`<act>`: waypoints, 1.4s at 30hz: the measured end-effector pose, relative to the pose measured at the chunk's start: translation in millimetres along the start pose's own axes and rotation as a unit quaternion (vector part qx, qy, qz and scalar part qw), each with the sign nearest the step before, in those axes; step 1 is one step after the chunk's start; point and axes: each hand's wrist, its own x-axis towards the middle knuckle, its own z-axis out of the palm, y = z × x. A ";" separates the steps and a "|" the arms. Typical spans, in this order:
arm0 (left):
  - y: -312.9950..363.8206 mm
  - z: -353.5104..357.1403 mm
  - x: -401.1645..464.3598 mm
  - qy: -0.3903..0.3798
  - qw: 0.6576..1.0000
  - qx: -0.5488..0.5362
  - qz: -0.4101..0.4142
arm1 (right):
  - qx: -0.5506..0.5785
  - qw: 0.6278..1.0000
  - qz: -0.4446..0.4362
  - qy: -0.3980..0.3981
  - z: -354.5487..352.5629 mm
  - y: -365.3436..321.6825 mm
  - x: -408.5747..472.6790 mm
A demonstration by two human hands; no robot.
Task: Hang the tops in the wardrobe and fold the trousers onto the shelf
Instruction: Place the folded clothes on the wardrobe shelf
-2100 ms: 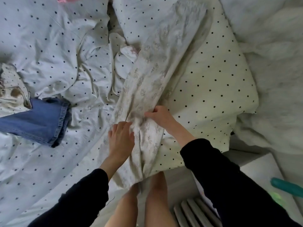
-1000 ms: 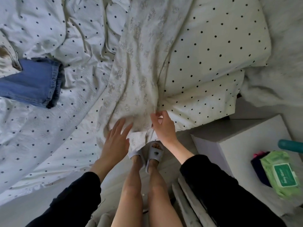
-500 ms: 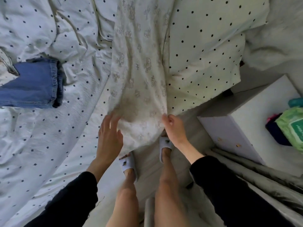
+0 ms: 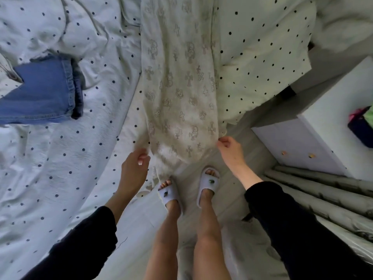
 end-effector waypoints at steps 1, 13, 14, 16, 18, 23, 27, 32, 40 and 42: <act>-1.6 2.2 -0.1 -0.001 1.000 -0.004 -0.001 | 0.020 0.999 0.008 -0.023 3.3 0.7 2.0; -10.1 28.5 -10.5 0.039 0.996 -0.080 -0.021 | 0.174 0.979 0.060 -0.089 42.2 20.8 16.0; -11.6 30.3 -13.6 0.053 0.995 -0.080 -0.019 | 0.175 0.979 0.060 -0.081 44.3 23.5 15.5; -15.4 35.0 -15.4 0.049 0.996 -0.065 -0.025 | 0.150 0.985 0.065 -0.060 48.6 29.6 13.2; -19.3 39.1 -16.6 0.037 0.998 -0.042 -0.036 | 0.112 0.989 0.090 -0.040 52.9 41.7 7.3; -25.6 37.6 -21.4 0.038 0.996 -0.043 -0.075 | 0.093 0.986 0.139 -0.018 50.5 74.9 -12.9; -41.0 31.5 -27.2 0.039 0.994 -0.032 -0.096 | 0.071 0.988 0.136 -0.030 49.0 81.3 -13.7; -46.1 37.3 -29.5 0.030 0.997 -0.030 -0.068 | 0.079 0.992 0.056 -0.082 52.5 56.2 6.4; -50.3 49.2 -23.4 -0.005 0.998 0.009 -0.060 | 0.100 0.987 0.050 -0.112 61.6 47.4 22.5; -49.3 45.2 -29.2 -0.019 0.997 -0.022 -0.075 | 0.077 0.990 0.053 -0.107 59.5 46.6 18.7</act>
